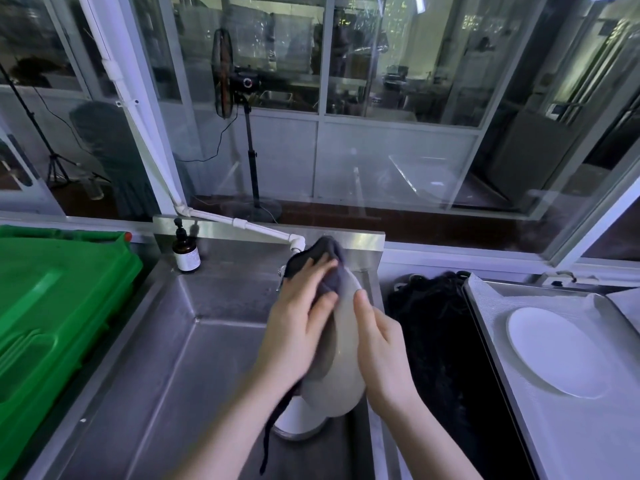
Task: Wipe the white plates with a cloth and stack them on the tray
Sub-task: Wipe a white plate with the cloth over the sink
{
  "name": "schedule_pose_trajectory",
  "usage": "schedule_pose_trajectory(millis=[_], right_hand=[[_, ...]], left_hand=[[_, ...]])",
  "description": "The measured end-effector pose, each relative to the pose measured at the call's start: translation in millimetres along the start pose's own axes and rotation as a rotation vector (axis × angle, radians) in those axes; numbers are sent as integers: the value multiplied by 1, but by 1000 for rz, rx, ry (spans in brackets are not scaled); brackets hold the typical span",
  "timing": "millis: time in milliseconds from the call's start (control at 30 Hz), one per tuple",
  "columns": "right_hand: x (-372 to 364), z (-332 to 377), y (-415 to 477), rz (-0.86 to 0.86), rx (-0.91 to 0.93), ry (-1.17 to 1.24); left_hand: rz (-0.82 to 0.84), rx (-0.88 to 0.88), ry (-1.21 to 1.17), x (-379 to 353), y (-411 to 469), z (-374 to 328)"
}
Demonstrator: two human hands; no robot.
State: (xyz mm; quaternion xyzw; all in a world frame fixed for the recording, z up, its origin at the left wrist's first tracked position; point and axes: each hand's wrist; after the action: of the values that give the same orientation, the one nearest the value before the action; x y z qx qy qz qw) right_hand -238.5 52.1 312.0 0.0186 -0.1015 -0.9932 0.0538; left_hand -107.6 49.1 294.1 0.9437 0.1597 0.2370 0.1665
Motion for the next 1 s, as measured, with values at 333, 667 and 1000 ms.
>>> schedule_pose_trajectory(millis=[333,667,1000], right_hand=[[10,15,4,20,-4,38],[44,10,4,51,-52,52],[34,8,16,151,86,55]], left_hand=[[56,-153,35,-6,-11,-10],[-80,219,-53,15,-17,31],[20,14,50,19,7,12]])
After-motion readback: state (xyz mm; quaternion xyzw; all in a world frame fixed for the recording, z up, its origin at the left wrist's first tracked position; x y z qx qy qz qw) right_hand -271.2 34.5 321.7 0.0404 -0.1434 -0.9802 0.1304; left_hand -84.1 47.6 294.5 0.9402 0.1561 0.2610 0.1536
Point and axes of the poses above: each hand's wrist, its own y-axis towards the middle knuckle, its own x-axis out of the back of the hand, z = x × y, and after that the axes turned 9 degrees about x, right-handed
